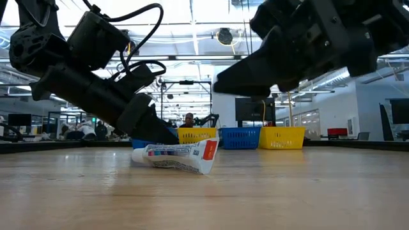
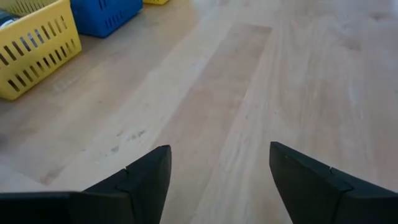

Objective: Pick & Place Travel size toiletries
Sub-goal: Put the white toothpaste into the right yellow bin

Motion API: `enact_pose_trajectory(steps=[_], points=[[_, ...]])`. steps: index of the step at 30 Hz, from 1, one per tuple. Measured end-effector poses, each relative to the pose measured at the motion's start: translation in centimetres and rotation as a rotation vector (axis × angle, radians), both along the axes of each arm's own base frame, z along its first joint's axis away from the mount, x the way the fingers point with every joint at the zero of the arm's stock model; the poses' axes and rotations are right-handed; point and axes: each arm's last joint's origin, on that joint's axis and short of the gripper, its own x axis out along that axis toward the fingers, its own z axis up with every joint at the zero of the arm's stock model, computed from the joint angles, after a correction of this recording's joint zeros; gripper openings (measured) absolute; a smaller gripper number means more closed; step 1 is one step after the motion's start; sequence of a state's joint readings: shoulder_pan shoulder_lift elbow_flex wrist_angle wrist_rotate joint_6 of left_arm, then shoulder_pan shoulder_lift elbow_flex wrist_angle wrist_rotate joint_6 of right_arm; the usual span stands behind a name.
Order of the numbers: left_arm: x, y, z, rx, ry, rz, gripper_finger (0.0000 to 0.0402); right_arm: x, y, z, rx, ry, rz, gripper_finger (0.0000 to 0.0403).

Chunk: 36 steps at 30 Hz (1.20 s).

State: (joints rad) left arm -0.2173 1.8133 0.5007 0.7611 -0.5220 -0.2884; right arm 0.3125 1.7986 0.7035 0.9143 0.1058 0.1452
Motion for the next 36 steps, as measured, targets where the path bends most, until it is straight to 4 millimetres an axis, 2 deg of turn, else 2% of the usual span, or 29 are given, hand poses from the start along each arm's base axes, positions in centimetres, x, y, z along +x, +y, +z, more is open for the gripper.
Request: enact_pose_trajectory(steps=[4, 7, 12, 15, 20, 25, 36], points=[[0.0, 0.0, 0.0, 0.005, 0.001, 0.001, 0.0260, 2.0, 1.8, -0.9, 0.009, 0.046, 0.022, 0.0220], [0.0, 0.0, 0.0, 0.005, 0.001, 0.001, 0.0261, 3.7, 2.9, -1.6, 0.018, 0.117, 0.024, 0.0251], [0.0, 0.0, 0.0, 0.005, 0.002, 0.000, 0.0262, 6.4, 4.5, -1.9, 0.053, 0.219, 0.003, 0.0269], [0.0, 0.0, 0.0, 0.002, 0.002, 0.002, 0.0256, 7.3, 5.2, -2.5, 0.015, 0.306, -0.081, 0.0265], [-0.1, -0.3, -0.1, -0.006, 0.008, -0.005, 0.0251, 7.5, 6.1, -3.7, -0.064, 0.399, -0.224, 0.0240], [-0.3, -1.1, -0.2, -0.025, 0.009, -0.025, 0.0258, 7.2, 6.6, -4.0, -0.037, 0.421, -0.265, 0.0201], [-0.7, -3.0, -0.1, -0.054, -0.009, -0.077, 0.0248, 5.6, 7.6, -2.4, -0.056, 0.495, -0.230, 0.0048]])
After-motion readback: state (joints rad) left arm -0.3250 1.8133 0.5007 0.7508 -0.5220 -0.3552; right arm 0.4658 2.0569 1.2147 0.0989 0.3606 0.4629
